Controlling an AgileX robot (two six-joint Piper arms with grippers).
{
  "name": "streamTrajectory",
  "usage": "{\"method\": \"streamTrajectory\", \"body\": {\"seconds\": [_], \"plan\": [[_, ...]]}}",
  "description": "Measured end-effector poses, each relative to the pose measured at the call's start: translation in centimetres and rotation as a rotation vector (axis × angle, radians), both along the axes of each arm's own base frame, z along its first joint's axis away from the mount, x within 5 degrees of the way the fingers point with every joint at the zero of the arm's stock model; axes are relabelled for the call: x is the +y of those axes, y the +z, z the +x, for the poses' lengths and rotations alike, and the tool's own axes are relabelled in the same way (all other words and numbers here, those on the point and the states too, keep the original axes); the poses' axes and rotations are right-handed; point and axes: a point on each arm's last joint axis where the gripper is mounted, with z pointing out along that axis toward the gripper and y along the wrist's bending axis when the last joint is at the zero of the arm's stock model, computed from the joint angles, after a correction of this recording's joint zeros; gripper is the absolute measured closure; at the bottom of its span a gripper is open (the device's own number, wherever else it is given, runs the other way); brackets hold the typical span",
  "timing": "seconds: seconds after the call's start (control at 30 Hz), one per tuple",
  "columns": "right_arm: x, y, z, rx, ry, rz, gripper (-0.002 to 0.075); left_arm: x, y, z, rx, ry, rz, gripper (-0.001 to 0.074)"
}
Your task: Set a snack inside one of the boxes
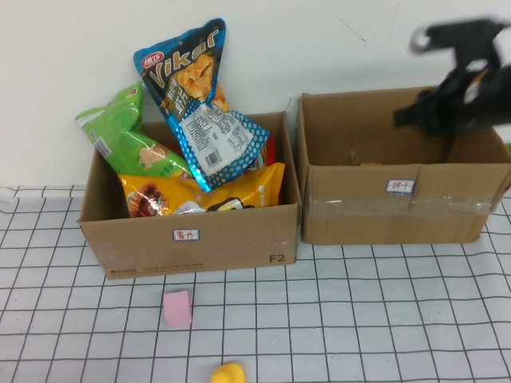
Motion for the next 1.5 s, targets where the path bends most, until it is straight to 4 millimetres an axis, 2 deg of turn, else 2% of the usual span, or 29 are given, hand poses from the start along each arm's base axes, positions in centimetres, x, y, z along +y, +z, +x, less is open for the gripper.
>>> {"method": "streamTrajectory", "body": {"seconds": [0.07,0.17,0.3,0.37,0.5,0.73,0.8,0.87,1.17,1.4,1.5], "plan": [[-0.5,3.0,-1.7,-0.022,0.009,-0.01,0.0598,0.0,0.0,0.0,0.0,0.0,0.0,0.0736],[-1.3,7.4,-4.7,-0.072,0.041,-0.021,0.0689,0.0,0.0,0.0,0.0,0.0,0.0,0.0736],[-2.3,11.7,-9.9,-0.203,0.133,-0.065,0.072,0.0,0.0,0.0,0.0,0.0,0.0,0.0736],[-3.2,13.4,-13.5,-0.284,0.173,-0.097,0.0723,0.0,0.0,0.0,0.0,0.0,0.0,0.0736],[-4.8,14.6,-19.6,-0.398,0.201,-0.116,0.0726,0.0,0.0,0.0,0.0,0.0,0.0,0.0736],[-7.3,13.0,-27.6,-0.497,0.193,-0.102,0.0726,0.0,0.0,0.0,0.0,0.0,0.0,0.0736],[-7.8,11.9,-29.3,-0.514,0.191,-0.099,0.0726,0.0,0.0,0.0,0.0,0.0,0.0,0.0736],[-8.4,9.7,-31.0,-0.507,0.191,-0.1,0.0727,0.0,0.0,0.0,0.0,0.001,-0.002,0.0736],[-8.5,3.8,-32.6,-0.503,0.234,-0.115,0.0727,0.0,0.0,0.0,0.0,0.001,-0.002,0.0736],[-8.9,1.2,-33.9,-0.55,0.225,-0.096,0.0727,0.0,0.0,0.0,0.0,0.001,-0.002,0.0736],[-8.9,-1.1,-33.7,-0.521,0.221,-0.088,0.0727,0.0,0.0,0.0,0.0,0.001,-0.002,0.0736]]}}
